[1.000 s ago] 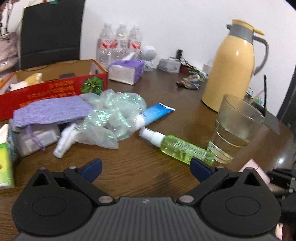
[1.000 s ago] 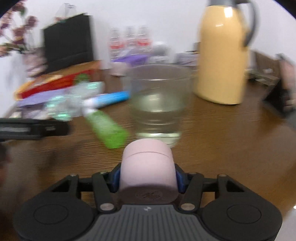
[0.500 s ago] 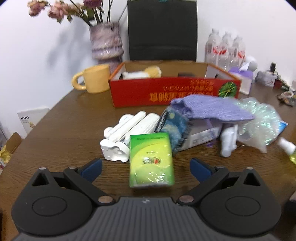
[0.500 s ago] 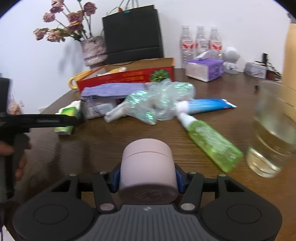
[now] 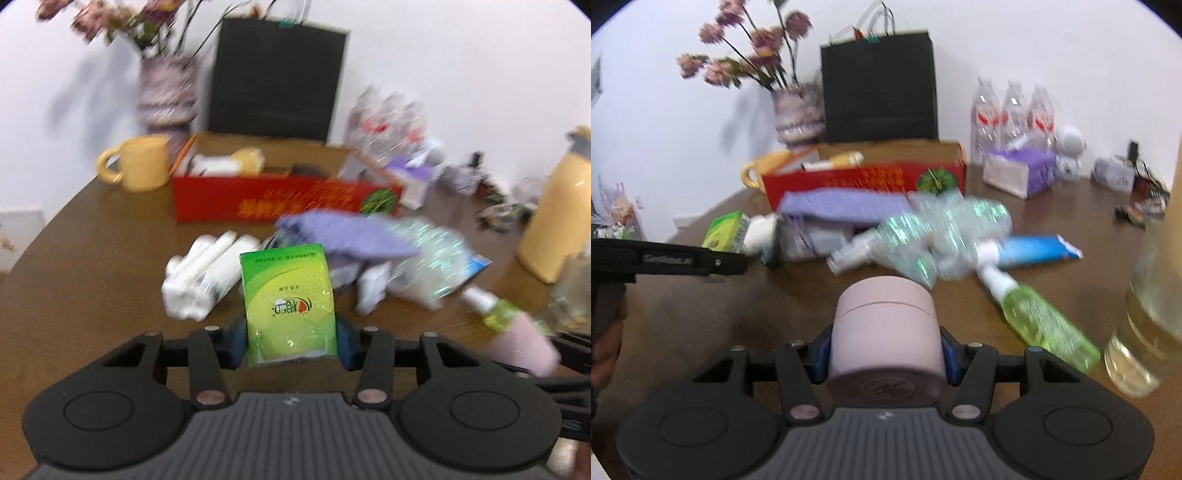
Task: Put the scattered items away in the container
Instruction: 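Lower tissue pack and pink container into the box and open both grippers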
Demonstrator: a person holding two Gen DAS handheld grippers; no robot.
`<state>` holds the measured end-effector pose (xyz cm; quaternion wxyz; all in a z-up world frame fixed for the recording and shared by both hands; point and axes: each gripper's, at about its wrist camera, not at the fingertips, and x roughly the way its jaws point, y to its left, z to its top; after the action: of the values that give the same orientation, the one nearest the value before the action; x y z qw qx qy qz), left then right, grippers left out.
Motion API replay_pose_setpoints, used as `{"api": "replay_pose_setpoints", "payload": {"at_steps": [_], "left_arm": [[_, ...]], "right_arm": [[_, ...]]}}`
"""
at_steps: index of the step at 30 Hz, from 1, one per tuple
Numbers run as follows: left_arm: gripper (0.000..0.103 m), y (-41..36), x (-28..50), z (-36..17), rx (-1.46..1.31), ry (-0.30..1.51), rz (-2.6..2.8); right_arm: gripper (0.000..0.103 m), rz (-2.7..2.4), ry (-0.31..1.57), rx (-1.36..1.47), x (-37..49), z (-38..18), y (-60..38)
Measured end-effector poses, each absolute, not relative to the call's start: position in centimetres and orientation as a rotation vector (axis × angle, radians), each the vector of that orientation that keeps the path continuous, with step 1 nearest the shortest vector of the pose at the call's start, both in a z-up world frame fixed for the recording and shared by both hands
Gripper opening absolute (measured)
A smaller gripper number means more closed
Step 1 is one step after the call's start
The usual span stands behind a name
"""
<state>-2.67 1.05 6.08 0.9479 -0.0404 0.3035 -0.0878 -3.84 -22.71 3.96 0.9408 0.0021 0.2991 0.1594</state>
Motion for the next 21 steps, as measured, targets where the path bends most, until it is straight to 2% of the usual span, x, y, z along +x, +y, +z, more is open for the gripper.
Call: {"api": "replay_pose_setpoints", "payload": {"at_steps": [5,11,16,21], "left_arm": [[0.047,0.9,1.6,9.9,-0.069,0.589,-0.244],[0.048,1.9,14.0,13.1,-0.209,0.676,-0.298],[0.048,1.3,25.9,10.6,-0.297,0.887,-0.315],[0.048,-0.8,33.0,8.1,-0.199,0.978,-0.256]], "right_arm": [[0.054,0.341,0.529,-0.013,-1.8,7.4,-21.2],[0.054,0.283,0.493,0.057,7.3,12.2,-20.3],[0.054,0.229,0.584,0.155,18.9,12.9,-19.8],[0.054,0.215,0.749,0.161,28.8,10.7,-19.0]]}}
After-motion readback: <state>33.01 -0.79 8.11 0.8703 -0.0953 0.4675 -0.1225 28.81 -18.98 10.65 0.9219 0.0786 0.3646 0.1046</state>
